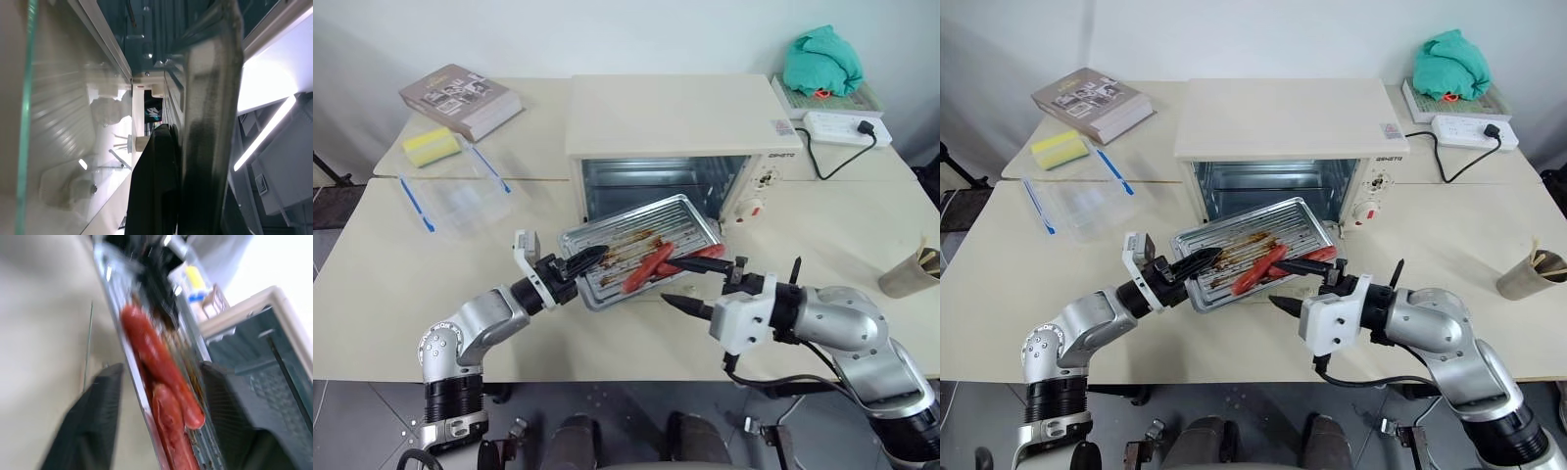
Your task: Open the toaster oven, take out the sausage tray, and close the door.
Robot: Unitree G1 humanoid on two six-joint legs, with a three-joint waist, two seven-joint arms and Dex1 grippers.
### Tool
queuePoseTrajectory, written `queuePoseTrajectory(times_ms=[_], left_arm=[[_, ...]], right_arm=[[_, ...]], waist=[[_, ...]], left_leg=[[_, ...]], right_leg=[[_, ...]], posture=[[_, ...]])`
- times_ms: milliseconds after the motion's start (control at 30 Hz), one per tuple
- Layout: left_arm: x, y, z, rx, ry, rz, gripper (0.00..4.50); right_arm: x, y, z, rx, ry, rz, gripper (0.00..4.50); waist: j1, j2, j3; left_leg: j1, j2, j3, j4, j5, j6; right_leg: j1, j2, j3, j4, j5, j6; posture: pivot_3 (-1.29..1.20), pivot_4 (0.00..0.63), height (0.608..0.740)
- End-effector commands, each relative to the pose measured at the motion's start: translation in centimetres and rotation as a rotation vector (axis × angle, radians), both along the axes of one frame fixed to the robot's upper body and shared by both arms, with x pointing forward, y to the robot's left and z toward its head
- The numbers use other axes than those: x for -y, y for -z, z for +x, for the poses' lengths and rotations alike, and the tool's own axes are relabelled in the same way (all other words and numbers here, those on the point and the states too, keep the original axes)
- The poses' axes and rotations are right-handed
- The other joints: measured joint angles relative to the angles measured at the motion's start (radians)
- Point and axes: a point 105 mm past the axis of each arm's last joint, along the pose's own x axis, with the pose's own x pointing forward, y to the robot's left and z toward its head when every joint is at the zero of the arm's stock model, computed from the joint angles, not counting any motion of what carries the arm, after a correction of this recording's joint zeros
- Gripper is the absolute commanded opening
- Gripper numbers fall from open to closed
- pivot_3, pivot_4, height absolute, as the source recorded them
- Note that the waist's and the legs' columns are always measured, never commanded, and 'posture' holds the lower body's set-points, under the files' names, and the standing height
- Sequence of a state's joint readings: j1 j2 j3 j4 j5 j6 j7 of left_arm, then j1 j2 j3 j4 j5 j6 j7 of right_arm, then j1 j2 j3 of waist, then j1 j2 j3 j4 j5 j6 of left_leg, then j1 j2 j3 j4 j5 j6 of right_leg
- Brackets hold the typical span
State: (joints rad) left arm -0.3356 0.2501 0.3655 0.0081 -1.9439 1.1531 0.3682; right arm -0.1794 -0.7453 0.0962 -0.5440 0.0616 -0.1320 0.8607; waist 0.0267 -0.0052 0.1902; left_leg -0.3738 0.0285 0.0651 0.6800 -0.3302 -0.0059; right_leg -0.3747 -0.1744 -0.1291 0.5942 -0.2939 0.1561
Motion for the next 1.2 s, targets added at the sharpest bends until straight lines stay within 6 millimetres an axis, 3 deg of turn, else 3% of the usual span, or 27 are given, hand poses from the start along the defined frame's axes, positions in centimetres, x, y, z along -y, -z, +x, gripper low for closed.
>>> queuePoseTrajectory(times_ms=[33,67,167,333,600,667,767,1000,1067,1200], left_arm=[[-0.7,-0.6,-0.7,0.042,0.017,-0.019,0.0],[-1.0,-0.5,-0.9,0.04,0.02,-0.016,0.0],[-1.5,-0.3,-1.2,0.047,0.035,-0.02,0.0],[-4.3,-0.6,-2.2,0.092,0.012,-0.034,0.0],[-9.5,0.4,-5.0,0.072,-0.027,-0.04,0.0],[-10.5,0.7,-6.1,0.067,-0.044,-0.052,0.0],[-12.8,1.8,-7.9,0.037,-0.157,-0.085,0.0],[-16.8,2.2,-10.6,0.096,-0.425,-0.171,0.0],[-17.6,2.5,-11.2,0.096,-0.507,-0.184,0.0],[-18.4,2.7,-11.9,0.118,-0.616,-0.213,0.0]], right_arm=[[0.4,-1.4,-2.1,-0.118,-0.1,0.084,3.93],[0.7,-1.3,-2.6,-0.178,-0.126,0.086,4.27],[1.2,-1.1,-3.3,-0.28,-0.148,0.087,4.27],[5.4,-0.5,-3.5,-0.553,0.017,0.211,4.27],[9.5,-1.3,-2.2,-0.603,0.147,0.265,4.27],[10.7,-1.6,-1.3,-0.617,0.185,0.319,3.77],[13.5,-0.3,0.5,-0.63,0.283,0.354,2.84],[16.5,3.1,3.3,-0.626,0.397,0.376,0.55],[16.7,3.9,3.9,-0.641,0.405,0.379,0.08],[16.2,5.0,4.8,-0.689,0.384,0.382,0.02]], waist=[[0.0,0.0,0.0],[0.0,0.0,0.0],[-0.002,0.0,0.0],[0.001,-0.001,0.0],[-0.006,-0.001,0.0],[-0.005,-0.001,0.0],[-0.005,-0.001,-0.001],[-0.005,-0.001,0.0],[-0.007,-0.001,0.0],[-0.009,-0.001,0.0]], left_leg=[[0.0,0.0,0.0,0.0,0.0,0.0],[0.0,0.0,0.0,0.0,0.0,0.0],[0.0,0.0,0.0,0.0,-0.001,0.001],[0.0,0.0,0.0,-0.001,-0.001,0.001],[0.002,0.002,0.003,-0.001,-0.003,0.001],[0.002,0.002,0.003,-0.002,-0.004,0.001],[0.002,0.002,0.003,-0.001,-0.004,0.001],[0.003,0.003,0.007,-0.001,-0.006,0.002],[0.003,0.003,0.009,-0.001,-0.006,0.001],[0.003,0.003,0.01,-0.001,-0.006,0.001]], right_leg=[[0.0,0.0,0.0,0.0,0.0,0.0],[0.0,0.0,0.0,0.0,0.0,0.0],[0.0,0.0,0.001,0.0,0.0,0.0],[0.0,0.0,0.001,-0.001,0.0,0.0],[-0.002,0.002,0.006,-0.001,0.0,-0.001],[-0.002,0.002,0.007,-0.002,0.0,-0.001],[-0.002,0.002,0.008,-0.002,0.0,-0.001],[-0.003,0.002,0.009,-0.003,0.0,-0.001],[-0.003,0.002,0.009,-0.003,0.0,-0.001],[-0.003,0.002,0.01,-0.003,0.0,-0.001]], posture=[[0.0,0.15,0.74],[0.0,0.15,0.74],[0.0,0.15,0.74],[0.0,0.15,0.74],[0.0,0.15,0.74],[0.0,0.15,0.74],[0.0,0.15,0.74],[0.0,0.15,0.74],[0.0,0.15,0.74],[0.0,0.15,0.74]])
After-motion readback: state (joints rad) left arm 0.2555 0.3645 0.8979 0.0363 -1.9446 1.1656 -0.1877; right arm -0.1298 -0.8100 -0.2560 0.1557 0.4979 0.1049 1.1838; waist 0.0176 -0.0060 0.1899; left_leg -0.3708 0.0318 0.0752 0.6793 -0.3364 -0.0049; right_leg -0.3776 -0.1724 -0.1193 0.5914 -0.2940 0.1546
